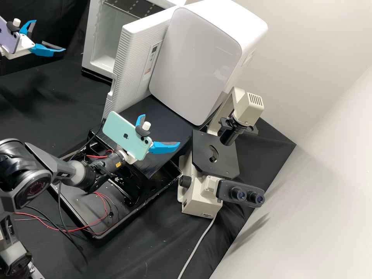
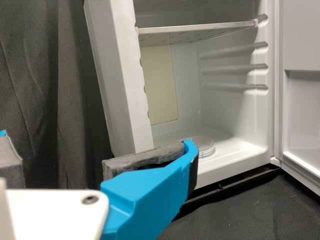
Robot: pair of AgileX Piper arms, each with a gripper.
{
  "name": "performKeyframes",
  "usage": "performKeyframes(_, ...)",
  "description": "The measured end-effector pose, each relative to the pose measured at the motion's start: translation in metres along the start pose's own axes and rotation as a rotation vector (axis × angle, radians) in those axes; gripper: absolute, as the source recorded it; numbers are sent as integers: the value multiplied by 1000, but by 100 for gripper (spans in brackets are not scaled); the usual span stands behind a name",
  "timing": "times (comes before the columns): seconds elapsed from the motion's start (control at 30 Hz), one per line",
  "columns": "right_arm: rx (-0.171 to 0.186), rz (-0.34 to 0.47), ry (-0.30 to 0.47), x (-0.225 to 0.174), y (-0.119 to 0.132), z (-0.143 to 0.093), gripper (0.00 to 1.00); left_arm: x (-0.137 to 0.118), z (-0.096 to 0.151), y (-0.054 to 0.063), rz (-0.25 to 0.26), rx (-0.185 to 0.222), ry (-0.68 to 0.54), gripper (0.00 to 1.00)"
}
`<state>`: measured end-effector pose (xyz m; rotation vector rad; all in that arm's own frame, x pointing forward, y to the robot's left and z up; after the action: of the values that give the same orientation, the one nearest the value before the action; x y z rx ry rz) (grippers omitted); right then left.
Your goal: Close the incubator door
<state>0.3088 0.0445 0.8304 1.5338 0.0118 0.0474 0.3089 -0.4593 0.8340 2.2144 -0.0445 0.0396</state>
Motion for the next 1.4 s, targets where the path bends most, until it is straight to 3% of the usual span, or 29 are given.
performKeyframes(0.67,3,9,3,0,-1,-2,100,0,0,0,0,0,0,100)
performKeyframes(0.7,3,7,4,0,-2,-3,0,0,0,0,0,0,0,100)
performKeyframes(1.1,6,78,98,11,11,-20,0,0,0,0,0,0,0,100)
performKeyframes(1.27,9,136,192,28,23,-45,0,0,0,0,0,0,0,100)
performKeyframes(1.4,-17,173,256,47,28,-64,0,0,0,0,0,0,0,100)
